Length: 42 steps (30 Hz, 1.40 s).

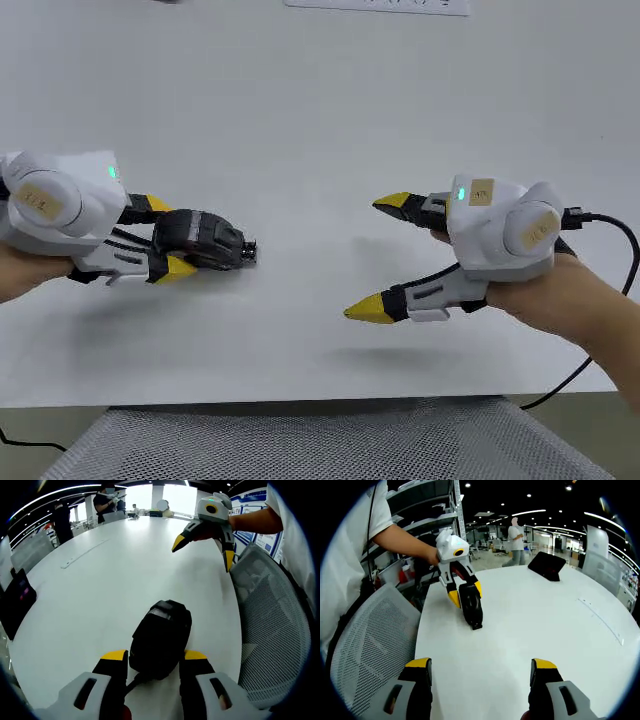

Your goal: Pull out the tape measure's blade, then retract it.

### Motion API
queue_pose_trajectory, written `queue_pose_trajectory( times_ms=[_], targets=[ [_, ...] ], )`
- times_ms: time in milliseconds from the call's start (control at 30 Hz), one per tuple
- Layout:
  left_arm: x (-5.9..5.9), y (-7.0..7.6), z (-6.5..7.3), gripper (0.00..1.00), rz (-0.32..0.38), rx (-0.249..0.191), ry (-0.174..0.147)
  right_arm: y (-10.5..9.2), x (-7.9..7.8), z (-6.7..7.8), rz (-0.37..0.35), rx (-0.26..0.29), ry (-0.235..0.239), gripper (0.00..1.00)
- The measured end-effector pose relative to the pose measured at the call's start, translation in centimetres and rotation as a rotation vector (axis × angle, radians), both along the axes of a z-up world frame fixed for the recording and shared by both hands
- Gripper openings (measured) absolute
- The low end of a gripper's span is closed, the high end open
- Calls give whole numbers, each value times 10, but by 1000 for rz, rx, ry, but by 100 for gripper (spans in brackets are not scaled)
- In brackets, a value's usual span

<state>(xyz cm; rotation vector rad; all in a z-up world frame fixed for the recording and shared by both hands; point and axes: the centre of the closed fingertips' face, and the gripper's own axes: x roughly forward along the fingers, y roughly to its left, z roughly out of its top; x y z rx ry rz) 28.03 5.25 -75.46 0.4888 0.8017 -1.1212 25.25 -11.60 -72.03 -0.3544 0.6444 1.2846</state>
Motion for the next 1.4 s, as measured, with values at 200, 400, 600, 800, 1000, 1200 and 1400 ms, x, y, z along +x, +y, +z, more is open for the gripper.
queue_pose_trajectory(
  times_ms=[200, 400, 600, 800, 1000, 1200, 1400],
  targets=[
    [0, -1, -2, 33, -13, 6, 3, 1, 0, -1, -1, 4, 4, 79],
    [0, -1, -3, 33, -23, 15, 6, 2, 0, -2, -1, 7, 5, 79],
    [1, 0, -4, 32, -25, 29, -17, 5, 1, -4, -5, 22, 13, 77],
    [2, 0, -4, 31, -8, 26, -28, 11, 7, -8, 12, 23, 7, 75],
    [3, 0, -4, 30, -16, 31, -37, 24, 16, -10, 38, 39, 1, 73],
    [4, 1, -4, 29, -39, 43, -51, 37, 20, -14, 66, 45, -1, 67],
    [6, 1, -6, 28, -50, 49, -44, 49, 24, -20, 91, 53, 6, 63]
  ],
)
